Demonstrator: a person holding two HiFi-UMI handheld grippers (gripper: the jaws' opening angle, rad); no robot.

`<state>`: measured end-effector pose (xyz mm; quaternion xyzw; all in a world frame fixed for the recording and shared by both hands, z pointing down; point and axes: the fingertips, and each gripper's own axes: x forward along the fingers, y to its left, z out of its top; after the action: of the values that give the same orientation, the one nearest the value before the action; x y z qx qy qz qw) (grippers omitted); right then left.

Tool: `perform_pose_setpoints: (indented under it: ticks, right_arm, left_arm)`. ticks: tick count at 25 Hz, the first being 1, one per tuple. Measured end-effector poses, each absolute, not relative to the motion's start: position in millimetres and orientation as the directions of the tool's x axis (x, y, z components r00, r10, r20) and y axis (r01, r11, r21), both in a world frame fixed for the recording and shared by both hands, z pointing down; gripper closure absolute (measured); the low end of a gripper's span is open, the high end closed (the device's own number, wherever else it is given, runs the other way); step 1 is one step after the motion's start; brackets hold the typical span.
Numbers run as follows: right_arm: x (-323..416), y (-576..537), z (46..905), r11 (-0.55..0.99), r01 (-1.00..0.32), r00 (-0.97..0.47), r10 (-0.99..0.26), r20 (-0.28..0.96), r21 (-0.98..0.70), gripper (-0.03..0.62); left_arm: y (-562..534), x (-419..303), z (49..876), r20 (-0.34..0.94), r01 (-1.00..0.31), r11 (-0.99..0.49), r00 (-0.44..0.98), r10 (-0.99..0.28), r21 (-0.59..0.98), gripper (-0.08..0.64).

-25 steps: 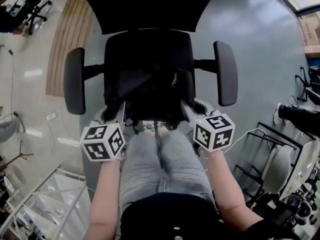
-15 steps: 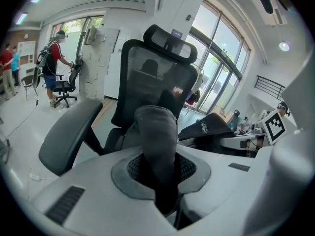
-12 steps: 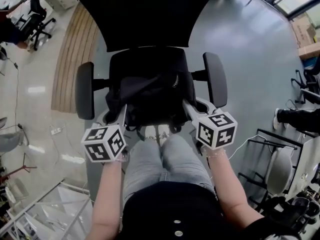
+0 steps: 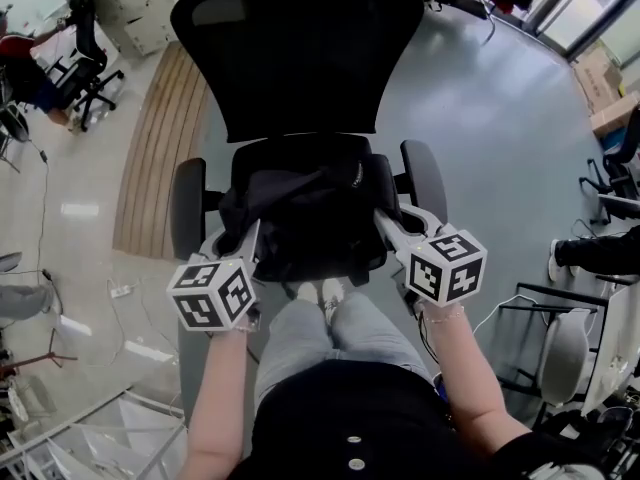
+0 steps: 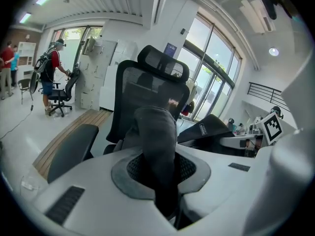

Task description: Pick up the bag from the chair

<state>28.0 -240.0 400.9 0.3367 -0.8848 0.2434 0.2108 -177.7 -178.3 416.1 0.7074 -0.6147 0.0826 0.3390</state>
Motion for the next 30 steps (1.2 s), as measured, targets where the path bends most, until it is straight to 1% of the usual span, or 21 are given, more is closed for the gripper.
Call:
perform_pose_setpoints:
  ticks: [8, 14, 20, 25, 30]
  right_arm:
    - [25, -246, 362, 0.646, -0.7, -0.699, -0.532, 0.478, -0.305, 0.552]
    - [21, -252, 330, 0.687, -0.681, -0.716, -0.549, 0.432, -0.255, 0.552]
    - [21, -254, 304, 0.7, -0.671, -0.729, -0.566, 0.383, -0.243, 0.552]
    - [19, -255, 295, 0.705, -0.661, -0.744, -0.573, 0.344, -0.256, 0.552]
    - [19, -251, 294, 0.712, -0.655, -0.75, -0.569, 0.338, -0.255, 0.552]
  left_arm:
    - [-188, -185, 375, 0.472, -0.921, -0.045, 0.24, -0.848, 0.388, 0.482]
    - [-190, -194, 352, 0.417, -0.905, -0.057, 0.248, -0.875, 0.421, 0.482]
    - [-191, -194, 329, 0.394, -0.912, -0.087, 0.258, -0.882, 0.401, 0.482]
    - [-191, -197, 314, 0.365, -0.918, -0.099, 0.249, -0.897, 0.383, 0.482]
    - [-186, -197, 311, 0.353, -0.917, -0.092, 0.239, -0.904, 0.387, 0.482]
